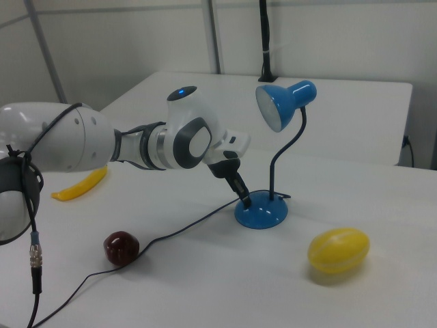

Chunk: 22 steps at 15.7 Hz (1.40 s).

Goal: Turn on desk lamp
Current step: 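Press down on the switch on the blue lamp base with the gripper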

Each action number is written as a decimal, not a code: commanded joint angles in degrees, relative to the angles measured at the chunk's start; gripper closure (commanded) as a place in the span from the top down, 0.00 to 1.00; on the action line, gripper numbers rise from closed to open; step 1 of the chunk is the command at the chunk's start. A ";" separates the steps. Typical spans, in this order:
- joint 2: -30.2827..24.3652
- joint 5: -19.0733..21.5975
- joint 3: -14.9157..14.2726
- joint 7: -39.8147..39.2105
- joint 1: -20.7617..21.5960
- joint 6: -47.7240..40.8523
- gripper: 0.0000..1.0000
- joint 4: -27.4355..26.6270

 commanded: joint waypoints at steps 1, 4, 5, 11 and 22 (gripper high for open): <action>1.01 -1.44 -0.44 1.91 0.16 1.17 0.00 1.24; 1.10 -1.52 -0.44 1.82 0.07 1.17 0.00 1.24; 1.10 -1.52 -0.44 1.82 0.07 1.17 0.00 1.24; 2.59 -2.49 -0.53 1.91 0.07 1.26 0.00 2.11; 1.72 -2.32 -1.23 1.82 0.07 1.00 0.00 2.38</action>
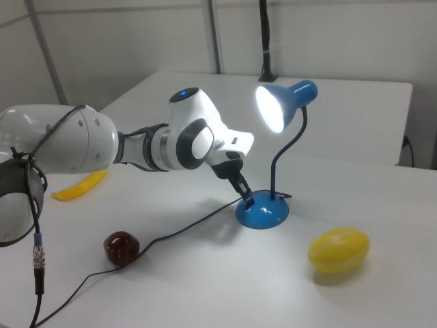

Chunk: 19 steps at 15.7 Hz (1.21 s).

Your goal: Turn on desk lamp

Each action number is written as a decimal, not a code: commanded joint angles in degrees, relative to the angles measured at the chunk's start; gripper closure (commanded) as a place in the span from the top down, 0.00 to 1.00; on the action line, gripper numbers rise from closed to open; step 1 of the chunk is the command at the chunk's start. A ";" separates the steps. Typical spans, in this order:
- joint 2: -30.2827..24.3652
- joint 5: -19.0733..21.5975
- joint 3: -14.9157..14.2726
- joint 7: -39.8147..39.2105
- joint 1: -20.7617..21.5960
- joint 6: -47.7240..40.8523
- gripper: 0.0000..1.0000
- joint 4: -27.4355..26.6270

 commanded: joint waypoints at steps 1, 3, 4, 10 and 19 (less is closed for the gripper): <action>-0.17 -1.20 -1.03 1.35 0.32 0.96 0.00 1.27; -2.28 -1.11 -0.94 1.09 0.76 0.08 0.00 0.65; -3.59 -1.02 -0.76 1.09 0.94 -0.53 0.00 -0.65; -11.59 3.36 4.15 -8.47 1.03 -16.41 0.00 -3.21; -27.94 17.52 5.92 -32.56 1.12 -38.40 0.00 -9.72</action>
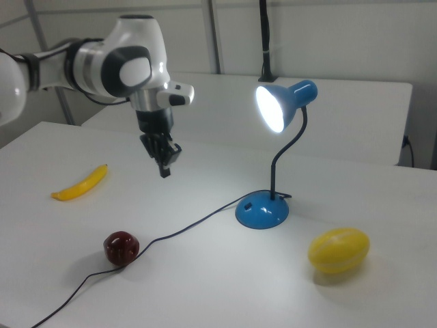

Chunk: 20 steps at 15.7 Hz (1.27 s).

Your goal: Turn on desk lamp

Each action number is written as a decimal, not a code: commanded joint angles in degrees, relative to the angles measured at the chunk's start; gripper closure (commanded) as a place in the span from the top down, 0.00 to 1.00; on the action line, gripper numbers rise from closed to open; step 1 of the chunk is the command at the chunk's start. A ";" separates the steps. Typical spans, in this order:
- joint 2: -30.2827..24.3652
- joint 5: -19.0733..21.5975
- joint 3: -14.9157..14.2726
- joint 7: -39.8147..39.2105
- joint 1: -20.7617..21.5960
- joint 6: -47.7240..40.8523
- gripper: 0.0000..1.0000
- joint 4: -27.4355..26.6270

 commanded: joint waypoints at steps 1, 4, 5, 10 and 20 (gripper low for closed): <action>-6.56 2.67 -0.01 -6.64 -0.19 -4.62 0.00 -4.22; -9.81 3.63 -0.01 -10.14 -0.10 -9.61 0.37 -4.31; -10.52 4.33 -0.01 -12.08 -0.02 -11.20 0.70 -4.31; -12.72 5.30 -0.10 -20.52 -0.28 -15.51 1.00 -3.96; -12.72 5.22 -0.71 -19.92 -1.24 -17.46 1.00 -2.46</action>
